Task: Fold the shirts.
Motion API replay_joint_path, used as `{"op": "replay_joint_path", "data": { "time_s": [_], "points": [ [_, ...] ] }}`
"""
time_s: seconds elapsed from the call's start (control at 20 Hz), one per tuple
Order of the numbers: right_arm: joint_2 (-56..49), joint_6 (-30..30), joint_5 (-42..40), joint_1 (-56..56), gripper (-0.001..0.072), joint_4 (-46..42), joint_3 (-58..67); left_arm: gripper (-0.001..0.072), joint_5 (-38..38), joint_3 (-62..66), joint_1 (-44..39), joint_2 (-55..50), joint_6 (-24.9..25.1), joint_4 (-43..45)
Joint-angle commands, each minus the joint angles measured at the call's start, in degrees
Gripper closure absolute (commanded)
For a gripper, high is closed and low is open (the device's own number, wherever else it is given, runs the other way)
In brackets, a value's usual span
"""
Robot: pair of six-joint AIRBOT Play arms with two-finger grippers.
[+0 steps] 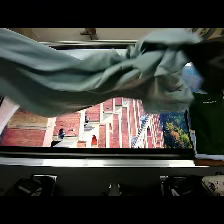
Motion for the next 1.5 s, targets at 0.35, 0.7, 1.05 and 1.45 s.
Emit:
{"op": "replay_joint_path", "data": {
  "time_s": [0.35, 0.7, 1.05, 1.45],
  "points": [
    [-13.49, 10.54, 29.09, 0.04, 0.0680, -19.23, 0.63, 0.0684, -19.50, -9.14, 1.51, -5.29, -2.62, 28.98],
    [-40.76, 20.26, -4.13, 0.02, 0.0680, -15.82, -12.87, 0.0681, -9.18, -23.87, 14.16, -30.77, -9.51, 13.25],
    [-48.33, 22.01, -7.06, -1.29, 0.0186, -2.75, -10.47, 0.0014, -11.32, -22.67, 16.81, -43.71, -0.37, -11.45],
    [-47.34, 5.73, 17.59, -28.26, 0.0104, 0.35, -8.55, 0.0022, -28.83, -39.85, 30.32, -26.84, 7.63, -11.54]
  ]
}}
